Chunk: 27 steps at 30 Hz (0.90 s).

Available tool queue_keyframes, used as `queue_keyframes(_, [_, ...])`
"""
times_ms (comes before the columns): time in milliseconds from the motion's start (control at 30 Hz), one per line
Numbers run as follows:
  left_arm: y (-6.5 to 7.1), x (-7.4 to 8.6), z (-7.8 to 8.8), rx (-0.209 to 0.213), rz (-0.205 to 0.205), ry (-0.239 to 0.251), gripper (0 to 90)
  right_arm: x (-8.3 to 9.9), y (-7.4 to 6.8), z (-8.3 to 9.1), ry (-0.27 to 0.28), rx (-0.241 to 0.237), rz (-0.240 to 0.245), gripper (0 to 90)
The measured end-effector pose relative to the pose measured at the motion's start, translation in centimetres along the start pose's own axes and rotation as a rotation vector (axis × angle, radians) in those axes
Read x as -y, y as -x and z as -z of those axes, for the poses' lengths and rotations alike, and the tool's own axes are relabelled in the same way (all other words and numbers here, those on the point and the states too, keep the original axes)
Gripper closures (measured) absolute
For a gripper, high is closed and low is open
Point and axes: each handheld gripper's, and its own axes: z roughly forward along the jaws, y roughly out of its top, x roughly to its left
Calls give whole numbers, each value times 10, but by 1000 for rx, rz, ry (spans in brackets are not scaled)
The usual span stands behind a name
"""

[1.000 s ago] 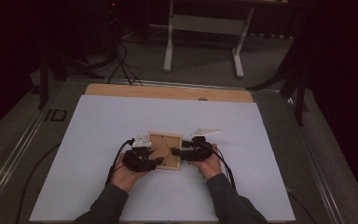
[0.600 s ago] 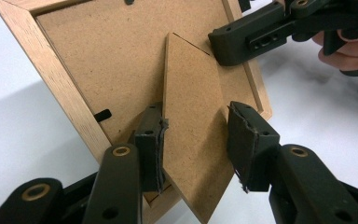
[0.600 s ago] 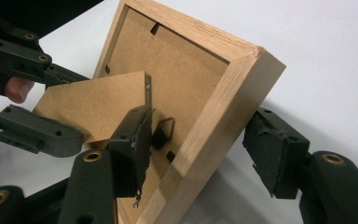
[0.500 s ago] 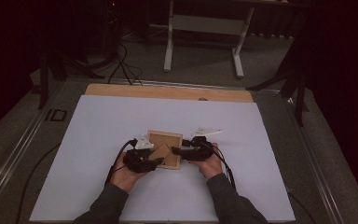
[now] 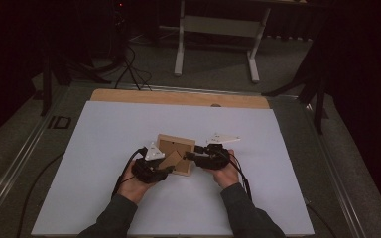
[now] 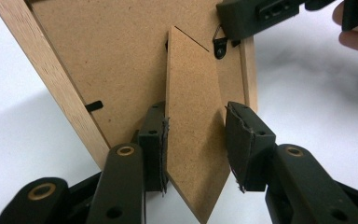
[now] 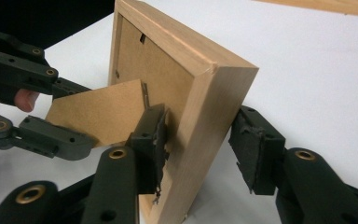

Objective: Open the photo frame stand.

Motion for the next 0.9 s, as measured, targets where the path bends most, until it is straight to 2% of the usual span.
queue_keyframes(167, [0, 0, -1, -2, 0, -2, 624, -1, -2, 2, 10, 16, 15, 586])
queue_keyframes(500, [-1, 2, -6, -10, 2, -11, 645, -5, -10, 6, 35, 40, 74, 598])
queue_keyframes(733, [0, 3, -8, -21, -17, -9, 650, -6, -11, 7, 44, 40, 86, 596])
queue_keyframes(900, [3, 4, -10, -56, -46, -3, 654, -6, -14, 8, 51, 48, 111, 593])
